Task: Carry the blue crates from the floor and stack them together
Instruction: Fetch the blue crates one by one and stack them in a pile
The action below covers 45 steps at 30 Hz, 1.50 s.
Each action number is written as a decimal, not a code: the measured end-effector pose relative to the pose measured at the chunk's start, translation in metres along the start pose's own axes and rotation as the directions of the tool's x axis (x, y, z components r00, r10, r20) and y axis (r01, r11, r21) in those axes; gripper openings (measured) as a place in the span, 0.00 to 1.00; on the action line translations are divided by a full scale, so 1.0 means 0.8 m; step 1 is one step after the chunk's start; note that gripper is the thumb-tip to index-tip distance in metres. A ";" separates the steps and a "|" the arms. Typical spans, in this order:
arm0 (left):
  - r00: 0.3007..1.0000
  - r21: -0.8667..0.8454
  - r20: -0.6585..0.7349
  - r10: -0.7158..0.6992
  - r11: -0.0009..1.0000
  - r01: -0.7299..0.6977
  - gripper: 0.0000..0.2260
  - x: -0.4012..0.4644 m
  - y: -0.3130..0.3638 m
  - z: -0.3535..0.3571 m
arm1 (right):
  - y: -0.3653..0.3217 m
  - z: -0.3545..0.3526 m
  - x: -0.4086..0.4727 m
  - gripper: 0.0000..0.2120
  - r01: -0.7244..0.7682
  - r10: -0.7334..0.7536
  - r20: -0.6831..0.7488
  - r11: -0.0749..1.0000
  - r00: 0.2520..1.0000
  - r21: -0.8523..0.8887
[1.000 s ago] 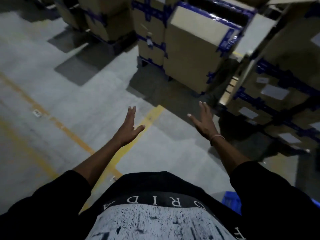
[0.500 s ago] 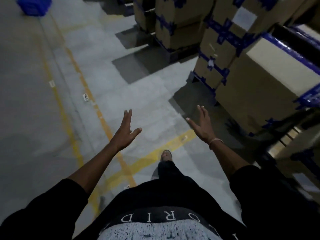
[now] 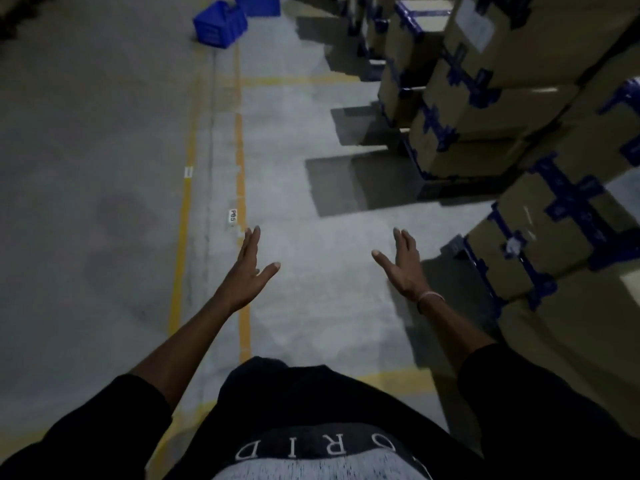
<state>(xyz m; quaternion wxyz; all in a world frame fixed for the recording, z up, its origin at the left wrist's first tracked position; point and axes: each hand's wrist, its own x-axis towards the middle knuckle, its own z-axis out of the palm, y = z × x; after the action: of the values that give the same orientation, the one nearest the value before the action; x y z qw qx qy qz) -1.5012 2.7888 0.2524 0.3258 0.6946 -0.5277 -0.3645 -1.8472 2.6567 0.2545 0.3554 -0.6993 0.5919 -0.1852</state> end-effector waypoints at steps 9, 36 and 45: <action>0.990 -0.060 -0.115 -0.082 0.995 0.075 0.40 0.190 -0.051 -0.069 | -0.071 0.029 0.253 0.43 0.102 -0.098 0.106 0.994 0.990 -0.034; 0.984 -0.036 -0.029 -0.173 0.984 0.172 0.38 0.948 -0.099 -0.341 | -0.269 0.131 1.020 0.42 0.000 -0.004 0.109 0.999 0.994 0.040; 0.988 -0.108 -0.079 -0.133 0.986 0.124 0.38 1.211 -0.057 -0.409 | -0.367 0.090 1.307 0.42 0.048 -0.050 0.169 0.999 0.984 0.012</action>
<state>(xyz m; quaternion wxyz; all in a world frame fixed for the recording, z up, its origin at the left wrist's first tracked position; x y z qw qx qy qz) -1.0286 1.8814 0.2280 0.3592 0.7248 -0.4477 -0.3810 -1.3526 1.6872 0.2470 0.4022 -0.7255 0.5416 -0.1362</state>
